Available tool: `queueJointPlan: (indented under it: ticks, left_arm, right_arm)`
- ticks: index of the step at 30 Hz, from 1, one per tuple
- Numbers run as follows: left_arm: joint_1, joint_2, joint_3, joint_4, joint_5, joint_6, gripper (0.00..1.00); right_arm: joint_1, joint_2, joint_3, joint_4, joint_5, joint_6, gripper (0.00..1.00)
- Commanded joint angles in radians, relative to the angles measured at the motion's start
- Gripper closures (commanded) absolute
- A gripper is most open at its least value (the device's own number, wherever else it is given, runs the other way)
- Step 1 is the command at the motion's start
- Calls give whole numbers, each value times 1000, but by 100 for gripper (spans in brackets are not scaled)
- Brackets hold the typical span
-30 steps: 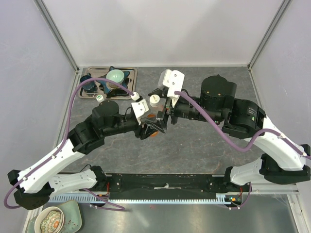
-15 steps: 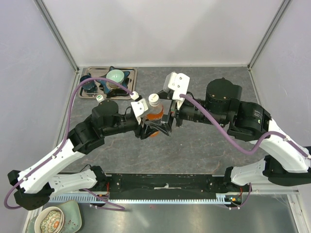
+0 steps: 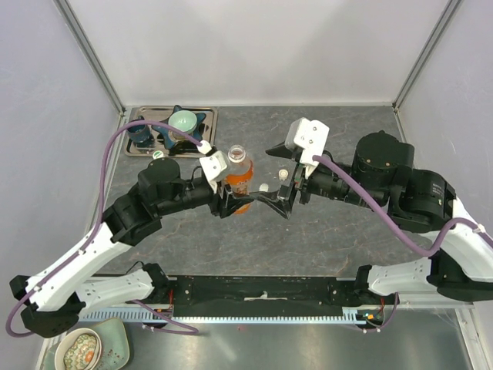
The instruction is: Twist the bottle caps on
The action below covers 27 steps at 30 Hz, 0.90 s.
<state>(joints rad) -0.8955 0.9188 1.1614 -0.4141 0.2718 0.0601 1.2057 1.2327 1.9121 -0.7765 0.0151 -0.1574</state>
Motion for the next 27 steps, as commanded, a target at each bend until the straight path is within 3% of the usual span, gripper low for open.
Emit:
queueJointPlan:
  ticks: [1, 5, 7, 10, 12, 14, 16, 17, 18, 20, 26, 27]
  left_arm:
    - [21, -41, -2, 32, 18, -7, 98]
    - [40, -96, -80, -21, 53, 43, 98]
    - [46, -121, -126, -77, 63, 128, 98]
    - [46, -112, -207, -205, 49, 252, 92]
    - [46, -52, -229, -273, 11, 300, 92]
    - [46, 1, -239, -312, -44, 336, 91]
    - [46, 21, -270, -272, -46, 377, 84]
    - [46, 34, -291, -253, -57, 385, 81]
    - [46, 55, -296, -240, -63, 389, 79]
    - [47, 69, -319, -200, -80, 402, 77]
    - [44, 115, -341, -134, -108, 422, 43]
    - [44, 124, -338, -121, -109, 419, 25]
  right_arm:
    - [3, -44, -54, 9, 113, 2, 5]
    - [-26, -101, -207, 72, 224, 35, 8]
    - [-63, -136, -267, 127, 290, 73, 16]
    - [-197, -185, -412, 219, 448, 163, 27]
    - [-358, -191, -514, 252, 474, 248, 35]
    - [-548, -162, -591, 299, 413, 351, 44]
    - [-699, -74, -616, 363, 208, 431, 48]
    - [-850, -34, -617, 385, 130, 511, 51]
    - [-914, 8, -616, 410, 38, 551, 60]
    - [-1024, 123, -596, 456, -65, 605, 65]
    - [-1064, 258, -565, 565, 58, 614, 56]
    - [-1068, 277, -555, 571, 74, 608, 53]
